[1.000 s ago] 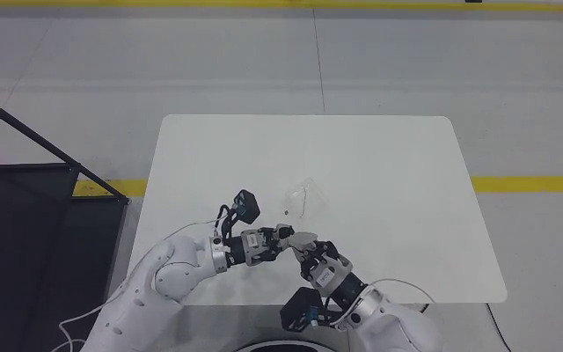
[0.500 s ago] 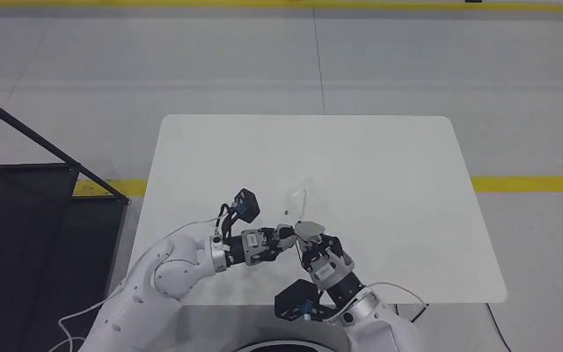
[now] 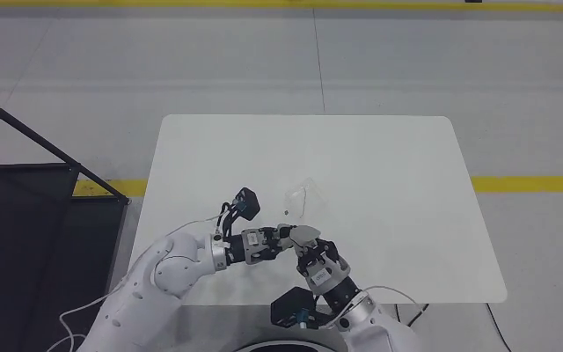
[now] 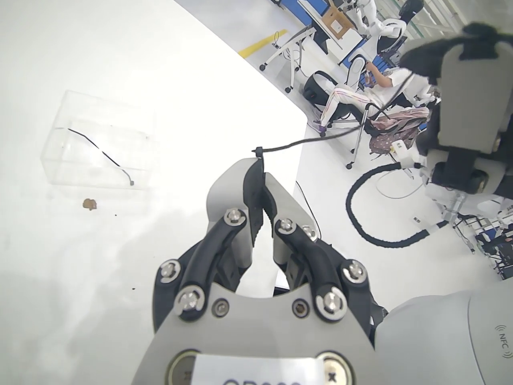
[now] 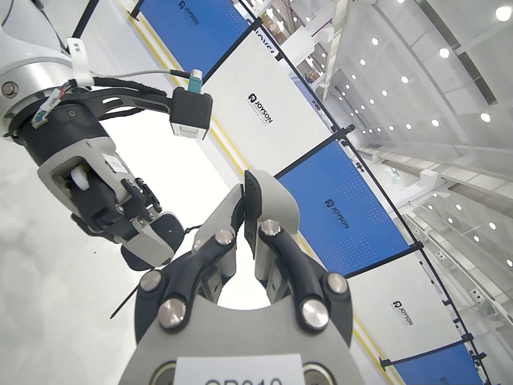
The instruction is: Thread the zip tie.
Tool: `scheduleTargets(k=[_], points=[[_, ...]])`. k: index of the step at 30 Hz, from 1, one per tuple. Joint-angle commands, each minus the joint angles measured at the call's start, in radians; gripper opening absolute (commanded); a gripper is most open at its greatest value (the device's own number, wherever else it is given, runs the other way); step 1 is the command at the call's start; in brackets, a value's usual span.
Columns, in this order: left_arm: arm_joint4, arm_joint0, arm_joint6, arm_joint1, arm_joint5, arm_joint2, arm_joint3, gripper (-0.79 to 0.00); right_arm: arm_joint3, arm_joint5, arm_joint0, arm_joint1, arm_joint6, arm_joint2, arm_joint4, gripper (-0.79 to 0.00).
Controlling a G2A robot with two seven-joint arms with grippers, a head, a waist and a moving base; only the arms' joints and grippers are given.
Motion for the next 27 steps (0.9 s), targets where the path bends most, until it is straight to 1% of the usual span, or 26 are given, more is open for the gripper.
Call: scheduleTargets(k=[1, 7, 13, 16, 27], points=[[-0.019, -0.002, -0.005, 0.000, 0.000, 0.002, 0.003, -0.785, 0.000, -0.022, 0.002, 0.000, 0.004, 0.001, -0.004, -0.785], [-0.079, -0.009, -0.028, 0.002, -0.017, 0.001, 0.013, -0.785, 0.000, -0.089, 0.010, 0.001, 0.027, -0.005, -0.027, -0.785], [-0.169, -0.017, -0.065, 0.005, -0.038, -0.002, 0.027, -0.785, -0.001, -0.112, 0.017, -0.001, 0.046, -0.016, -0.040, -0.785], [-0.204, -0.023, -0.084, 0.006, -0.041, -0.005, 0.036, -0.785, 0.000, -0.105, 0.016, -0.002, 0.045, -0.019, -0.043, -0.785], [-0.276, -0.045, -0.139, 0.008, -0.022, 0.006, 0.059, -0.785, -0.006, -0.014, -0.005, -0.005, 0.016, -0.022, -0.050, -0.785]])
